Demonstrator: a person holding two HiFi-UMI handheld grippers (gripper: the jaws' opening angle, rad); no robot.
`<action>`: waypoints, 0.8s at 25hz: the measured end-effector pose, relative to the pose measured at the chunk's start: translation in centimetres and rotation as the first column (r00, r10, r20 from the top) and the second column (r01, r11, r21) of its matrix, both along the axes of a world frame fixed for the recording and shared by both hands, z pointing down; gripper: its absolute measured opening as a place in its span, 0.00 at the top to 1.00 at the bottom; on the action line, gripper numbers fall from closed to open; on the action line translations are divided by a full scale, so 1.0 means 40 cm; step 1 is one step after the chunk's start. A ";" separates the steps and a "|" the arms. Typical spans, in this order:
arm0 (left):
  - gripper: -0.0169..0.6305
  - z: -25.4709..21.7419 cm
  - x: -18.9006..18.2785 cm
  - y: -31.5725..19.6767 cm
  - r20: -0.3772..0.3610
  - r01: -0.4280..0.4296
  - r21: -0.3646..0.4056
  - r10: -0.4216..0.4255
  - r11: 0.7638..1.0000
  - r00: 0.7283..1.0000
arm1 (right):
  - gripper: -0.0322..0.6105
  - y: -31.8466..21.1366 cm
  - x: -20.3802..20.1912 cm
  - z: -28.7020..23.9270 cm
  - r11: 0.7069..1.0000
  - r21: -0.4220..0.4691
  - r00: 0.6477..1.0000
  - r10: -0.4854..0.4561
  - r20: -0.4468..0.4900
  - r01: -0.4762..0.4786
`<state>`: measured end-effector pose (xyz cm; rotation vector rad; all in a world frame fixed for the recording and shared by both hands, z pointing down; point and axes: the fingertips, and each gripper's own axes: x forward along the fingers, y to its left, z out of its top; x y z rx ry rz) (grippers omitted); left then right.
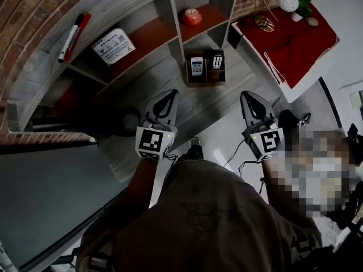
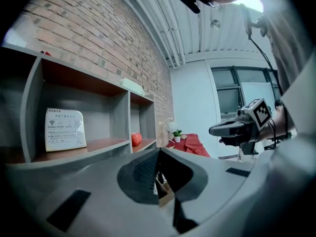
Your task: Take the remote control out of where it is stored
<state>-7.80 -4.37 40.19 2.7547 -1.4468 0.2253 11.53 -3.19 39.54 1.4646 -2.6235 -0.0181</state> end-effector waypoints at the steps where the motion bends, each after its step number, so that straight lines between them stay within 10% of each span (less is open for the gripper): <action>1: 0.95 0.000 -0.002 -0.018 0.004 -0.009 0.005 0.009 1.000 1.000 | 0.93 -0.022 -0.008 -0.001 1.000 -0.002 1.000 0.004 0.001 -0.004; 20: 0.95 -0.042 -0.031 -0.196 -0.061 -0.066 0.048 0.069 0.997 0.996 | 0.93 -0.221 -0.081 -0.025 0.999 0.015 0.999 0.033 -0.037 -0.032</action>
